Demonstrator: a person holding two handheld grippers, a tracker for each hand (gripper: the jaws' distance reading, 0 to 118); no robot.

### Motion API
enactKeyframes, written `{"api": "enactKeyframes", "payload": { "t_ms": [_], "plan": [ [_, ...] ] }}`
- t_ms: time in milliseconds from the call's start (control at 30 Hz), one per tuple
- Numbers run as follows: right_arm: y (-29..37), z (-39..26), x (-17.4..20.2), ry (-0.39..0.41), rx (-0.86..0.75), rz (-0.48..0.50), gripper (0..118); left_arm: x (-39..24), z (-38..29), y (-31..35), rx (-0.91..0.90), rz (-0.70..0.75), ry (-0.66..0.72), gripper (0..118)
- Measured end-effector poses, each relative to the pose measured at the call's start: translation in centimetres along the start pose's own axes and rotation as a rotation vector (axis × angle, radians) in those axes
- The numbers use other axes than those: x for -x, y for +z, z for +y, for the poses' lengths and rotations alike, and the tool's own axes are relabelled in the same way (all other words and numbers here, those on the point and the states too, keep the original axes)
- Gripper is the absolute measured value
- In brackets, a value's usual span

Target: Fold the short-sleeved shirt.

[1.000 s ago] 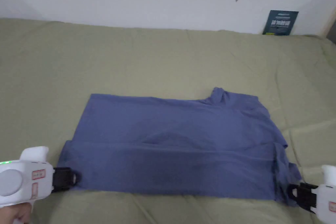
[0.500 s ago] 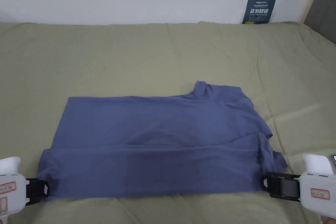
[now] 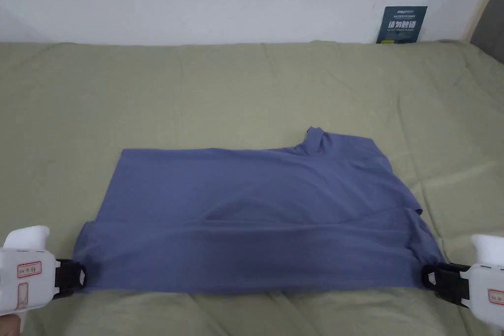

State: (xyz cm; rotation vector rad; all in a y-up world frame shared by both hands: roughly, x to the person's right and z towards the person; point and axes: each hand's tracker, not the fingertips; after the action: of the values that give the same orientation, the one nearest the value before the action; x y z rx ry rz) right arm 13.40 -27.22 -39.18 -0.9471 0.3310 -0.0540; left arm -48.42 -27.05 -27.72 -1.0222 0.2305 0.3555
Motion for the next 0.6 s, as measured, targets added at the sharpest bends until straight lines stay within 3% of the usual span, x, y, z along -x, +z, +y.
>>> {"api": "enactKeyframes", "payload": {
  "t_ms": [167,400,533,600],
  "plan": [
    [2.2,-1.3,0.5,0.013,-0.006,0.008,10,0.6,-1.3,2.7,-0.022,0.012,0.002,11],
    [4.5,-6.6,-0.2,-0.04,0.064,0.041,10,1.8,-7.4,6.1,0.0,-0.002,0.0,11],
    [4.6,-8.0,-0.1,-0.062,0.095,0.052,10,2.1,-9.1,6.1,0.052,0.09,-0.025,11],
    [4.8,-8.0,0.5,-0.059,0.089,0.043,10,2.4,-9.2,5.9,0.033,0.041,0.013,11]
  ]
}}
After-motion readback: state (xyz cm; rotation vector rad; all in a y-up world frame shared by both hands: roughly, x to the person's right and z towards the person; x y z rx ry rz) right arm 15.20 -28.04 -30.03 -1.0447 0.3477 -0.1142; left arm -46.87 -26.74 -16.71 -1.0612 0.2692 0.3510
